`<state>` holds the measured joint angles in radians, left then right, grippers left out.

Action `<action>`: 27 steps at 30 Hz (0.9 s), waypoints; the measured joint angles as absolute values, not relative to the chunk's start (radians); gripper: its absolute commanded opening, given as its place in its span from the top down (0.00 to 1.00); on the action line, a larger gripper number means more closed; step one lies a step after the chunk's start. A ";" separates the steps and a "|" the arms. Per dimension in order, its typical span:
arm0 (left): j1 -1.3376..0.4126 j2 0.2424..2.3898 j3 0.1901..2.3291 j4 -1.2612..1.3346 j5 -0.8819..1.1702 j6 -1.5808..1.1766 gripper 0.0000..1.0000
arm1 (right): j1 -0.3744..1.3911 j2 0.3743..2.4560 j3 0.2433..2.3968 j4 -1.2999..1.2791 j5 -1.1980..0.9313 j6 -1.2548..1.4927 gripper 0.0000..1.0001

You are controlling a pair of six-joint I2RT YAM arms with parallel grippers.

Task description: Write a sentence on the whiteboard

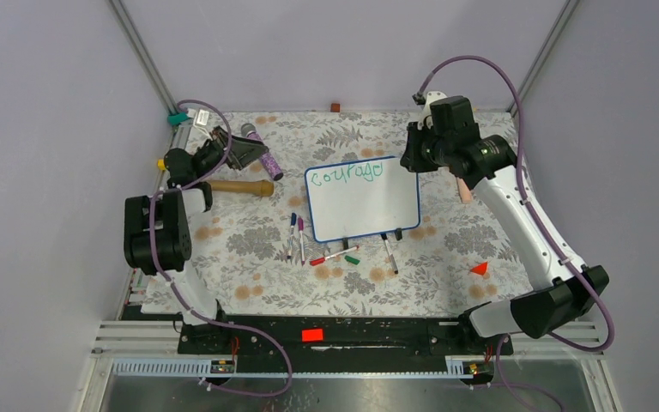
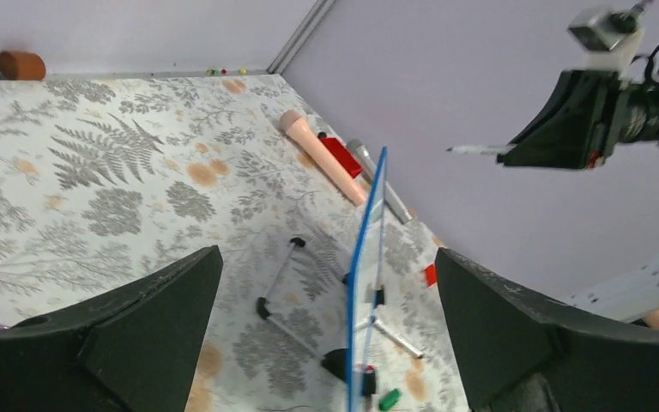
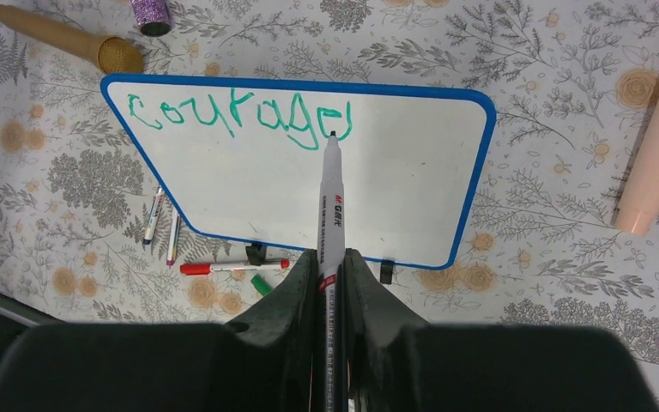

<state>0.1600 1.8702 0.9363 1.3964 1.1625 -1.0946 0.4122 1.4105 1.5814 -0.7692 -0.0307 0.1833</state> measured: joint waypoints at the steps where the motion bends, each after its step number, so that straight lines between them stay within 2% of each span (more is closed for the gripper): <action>1: 0.162 1.827 0.913 1.353 1.142 -1.084 0.07 | 0.412 1.411 1.581 -0.774 -0.037 0.186 1.00; 4: 0.148 1.647 0.861 1.019 1.047 -0.921 0.02 | 0.412 1.411 1.588 -0.783 -0.044 0.192 1.00; 6: 0.097 1.499 0.913 0.574 0.848 -0.673 0.15 | 0.412 1.416 1.607 -0.785 -0.044 0.196 1.00; 7: 0.057 1.444 0.965 0.381 0.745 -0.550 0.16 | 0.412 1.420 1.623 -0.786 -0.045 0.199 1.00; 8: 0.023 1.411 1.008 0.262 0.682 -0.470 0.03 | 0.412 1.424 1.636 -0.786 -0.045 0.199 1.00; 10: -0.035 1.336 1.070 0.065 0.591 -0.321 0.02 | 0.412 1.432 1.672 -0.792 -0.044 0.204 1.00; 11: -0.030 1.298 1.069 -0.002 0.576 -0.285 0.08 | 0.412 1.435 1.691 -0.798 -0.043 0.207 1.00; 13: 0.039 1.242 1.039 -0.097 0.571 -0.268 0.30 | 0.412 1.435 1.717 -0.810 -0.043 0.213 1.00; 14: 0.099 1.220 1.008 -0.145 0.575 -0.264 0.38 | 0.412 1.435 1.728 -0.820 -0.043 0.216 1.00; 15: 0.152 1.209 0.978 -0.193 0.579 -0.262 0.42 | 0.412 1.433 1.732 -0.827 -0.043 0.219 1.00; 17: 0.252 1.206 0.929 -0.348 0.576 -0.230 0.42 | 0.412 1.419 1.730 -0.846 -0.043 0.226 1.00; 18: 0.269 1.207 0.919 -0.410 0.569 -0.214 0.41 | 0.412 1.407 1.723 -0.855 -0.043 0.229 1.00; 19: 0.274 1.202 0.908 -0.480 0.560 -0.195 0.10 | 0.412 1.395 1.716 -0.863 -0.042 0.232 1.00; 20: 0.267 1.187 0.897 -0.525 0.555 -0.179 0.02 | 0.412 1.380 1.711 -0.879 -0.043 0.238 1.00; 23: 0.226 1.057 0.838 -0.598 0.496 -0.165 0.01 | 0.412 1.343 1.714 -0.935 -0.046 0.255 1.00; 27: 0.178 0.906 0.788 -0.682 0.200 -0.255 0.01 | 0.412 1.295 1.719 -1.006 -0.044 0.267 1.00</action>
